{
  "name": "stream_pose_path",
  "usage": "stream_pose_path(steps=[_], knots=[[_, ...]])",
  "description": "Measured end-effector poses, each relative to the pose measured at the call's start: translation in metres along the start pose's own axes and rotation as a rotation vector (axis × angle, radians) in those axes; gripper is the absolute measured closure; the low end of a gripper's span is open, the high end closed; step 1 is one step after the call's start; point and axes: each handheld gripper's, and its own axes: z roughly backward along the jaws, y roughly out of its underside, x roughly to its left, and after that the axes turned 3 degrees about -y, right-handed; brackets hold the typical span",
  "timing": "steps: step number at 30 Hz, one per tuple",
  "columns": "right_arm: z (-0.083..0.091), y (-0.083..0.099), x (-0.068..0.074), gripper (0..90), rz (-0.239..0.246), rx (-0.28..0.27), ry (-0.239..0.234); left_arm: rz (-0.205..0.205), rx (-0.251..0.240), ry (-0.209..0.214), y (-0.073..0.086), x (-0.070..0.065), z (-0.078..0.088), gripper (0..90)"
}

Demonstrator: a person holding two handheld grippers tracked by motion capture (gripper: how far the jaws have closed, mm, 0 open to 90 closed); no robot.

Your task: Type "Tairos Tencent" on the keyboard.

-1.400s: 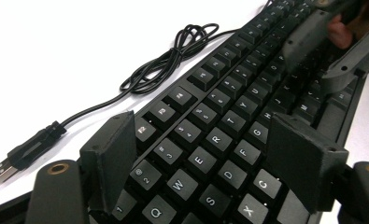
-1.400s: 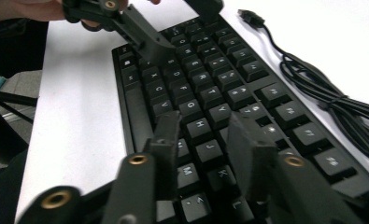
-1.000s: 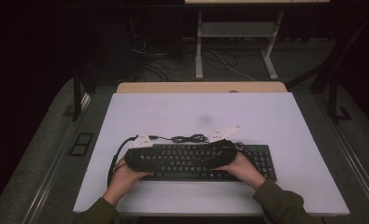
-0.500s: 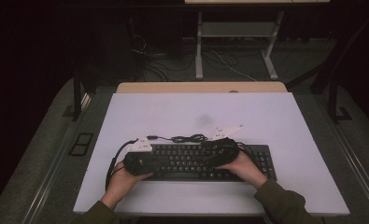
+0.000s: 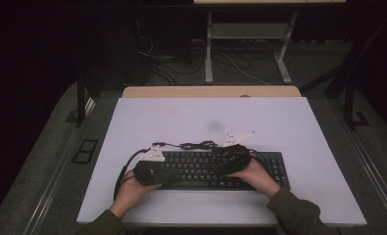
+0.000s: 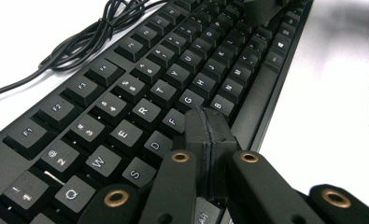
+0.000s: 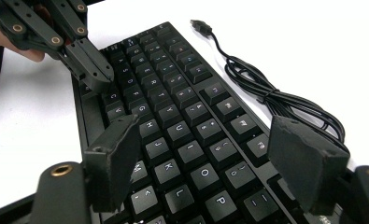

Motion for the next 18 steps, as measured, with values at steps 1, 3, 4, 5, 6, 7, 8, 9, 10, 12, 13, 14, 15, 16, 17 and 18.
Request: stream_pose_path(steps=[1,3,4,5,6,7,8,9,10,12,13,14,15,16,17,18], knots=[[0.0,0.0,0.0,24.7,-0.001,-0.001,0.0,-0.003,0.004,0.001,0.0001,0.0001,-0.0004,89.2],[0.0001,0.0,0.0001,24.5,-0.002,-0.001,0.0,-0.007,0.008,0.0,0.0001,0.0001,-0.0019,89.2],[0.0001,0.0,0.0,24.5,-0.002,-0.002,0.001,-0.004,0.008,0.0,0.0001,-0.0003,-0.0029,89.2],[0.0001,0.0,-0.0002,24.5,-0.002,-0.002,0.0,-0.01,0.013,0.002,-0.0001,0.0001,-0.0035,89.2],[0.0,0.0001,-0.0002,24.4,0.0,-0.002,0.001,-0.01,0.014,0.002,-0.0001,-0.0001,-0.0043,89.2],[-0.0001,0.0002,-0.0002,24.4,-0.001,-0.002,0.001,-0.008,0.013,0.001,-0.0001,-0.0005,-0.0051,89.2],[-0.0001,0.0001,-0.0001,24.4,-0.001,-0.001,0.001,-0.013,0.019,0.001,-0.0002,-0.0002,-0.0052,89.2],[-0.0001,0.0001,-0.0001,24.4,-0.002,-0.001,0.001,-0.011,0.02,0.0,0.0,-0.0003,-0.0056,89.2],[-0.0001,0.0001,-0.0001,24.4,0.0,-0.001,0.001,-0.013,0.022,0.001,0.0001,-0.0002,-0.0058,89.2],[0.0002,-0.0002,0.0001,24.4,-0.003,-0.002,0.001,-0.01,0.021,0.0,0.0002,-0.0002,-0.0059,89.2],[0.0002,-0.0003,0.0,24.4,-0.003,-0.003,0.001,-0.01,0.021,-0.001,0.0002,-0.0002,-0.0059,89.2],[0.0003,-0.0003,-0.0001,24.4,-0.004,-0.004,0.001,-0.01,0.021,0.0,0.0003,-0.0001,-0.0061,89.2],[0.0004,-0.0002,-0.0001,24.4,-0.003,-0.003,0.002,-0.011,0.02,0.0,0.0003,-0.0001,-0.0062,89.2],[0.0003,-0.0002,-0.0001,24.4,-0.003,-0.002,0.002,-0.011,0.02,0.0,0.0003,0.0,-0.0063,89.2],[0.0004,-0.0002,-0.0002,24.4,-0.003,-0.002,0.002,-0.012,0.021,0.0,0.0004,0.0001,-0.0065,89.2],[0.0004,-0.0002,-0.0002,24.4,-0.003,-0.002,0.002,-0.012,0.021,0.0,0.0004,0.0001,-0.0066,89.2]])
